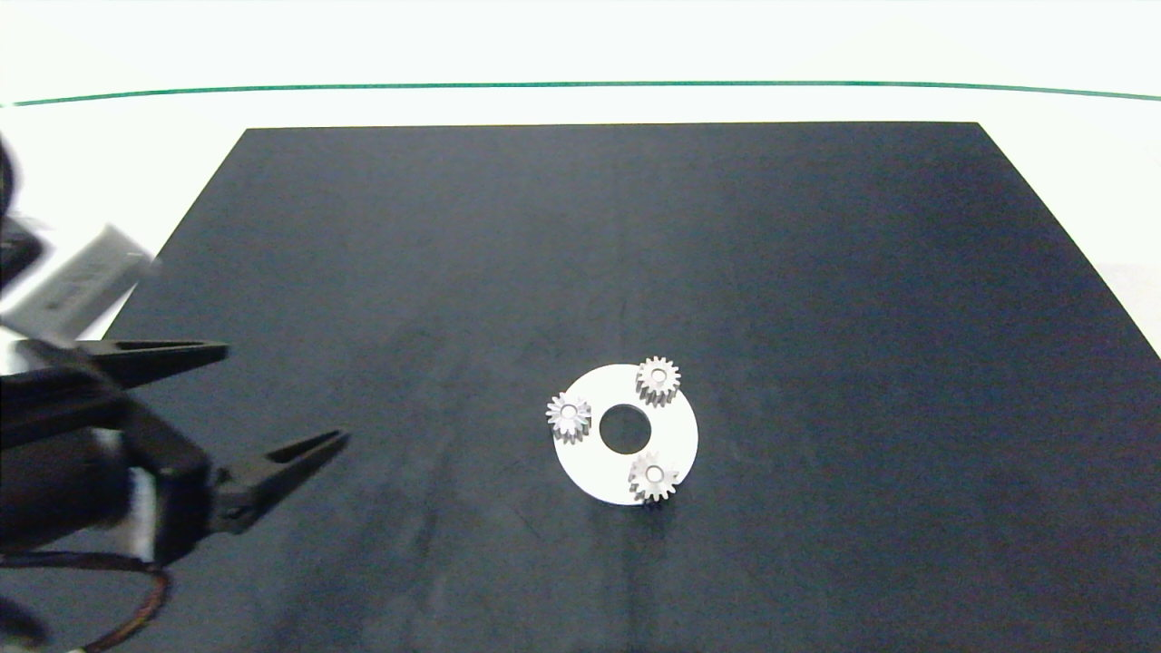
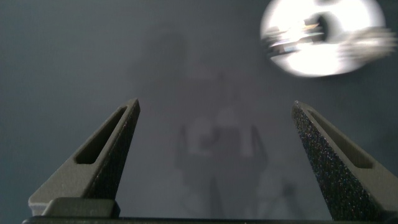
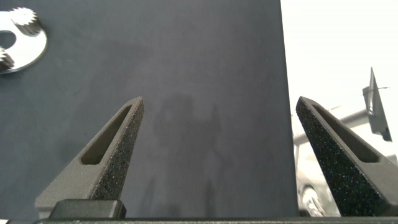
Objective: Install three planetary gears onto the carrier pins
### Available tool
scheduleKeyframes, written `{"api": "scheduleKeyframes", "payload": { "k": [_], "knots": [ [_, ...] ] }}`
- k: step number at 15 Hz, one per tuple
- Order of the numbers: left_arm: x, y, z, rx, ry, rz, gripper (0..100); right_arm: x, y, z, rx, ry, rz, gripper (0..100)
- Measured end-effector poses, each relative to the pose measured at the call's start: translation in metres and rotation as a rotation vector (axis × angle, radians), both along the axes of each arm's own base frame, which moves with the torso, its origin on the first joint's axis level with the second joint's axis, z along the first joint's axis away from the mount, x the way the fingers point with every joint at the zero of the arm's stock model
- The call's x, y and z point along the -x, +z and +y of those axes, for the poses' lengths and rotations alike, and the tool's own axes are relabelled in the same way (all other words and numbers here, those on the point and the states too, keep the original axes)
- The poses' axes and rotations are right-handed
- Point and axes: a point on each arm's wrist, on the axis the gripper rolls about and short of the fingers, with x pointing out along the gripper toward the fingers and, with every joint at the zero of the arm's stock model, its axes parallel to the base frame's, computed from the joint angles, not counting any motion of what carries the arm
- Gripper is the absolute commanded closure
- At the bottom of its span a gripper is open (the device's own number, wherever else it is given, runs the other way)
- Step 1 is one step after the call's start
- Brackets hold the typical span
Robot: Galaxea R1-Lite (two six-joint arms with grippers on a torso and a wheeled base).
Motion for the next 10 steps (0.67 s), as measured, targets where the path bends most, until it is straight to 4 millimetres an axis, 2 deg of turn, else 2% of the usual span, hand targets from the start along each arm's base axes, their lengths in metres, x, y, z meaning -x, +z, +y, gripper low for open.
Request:
{"api": "scheduleKeyframes", "payload": {
  "k": [2,5,8,10],
  "knots": [
    [0.036,0.004,0.037,0.037,0.123,-0.056,0,-0.003,0.002,0.005,0.007,-0.06,0.023,0],
    [0.097,-0.015,0.072,0.074,0.315,-0.142,0,0.0,-0.013,0.01,0.011,-0.153,0.039,0],
    [0.145,-0.058,0.082,0.093,0.443,-0.235,0,0.004,-0.049,0.013,0.011,-0.193,0.061,0],
    [0.163,-0.086,0.08,0.085,0.525,-0.282,0,0.008,-0.062,0.017,0.012,-0.224,0.05,0]
  ]
}}
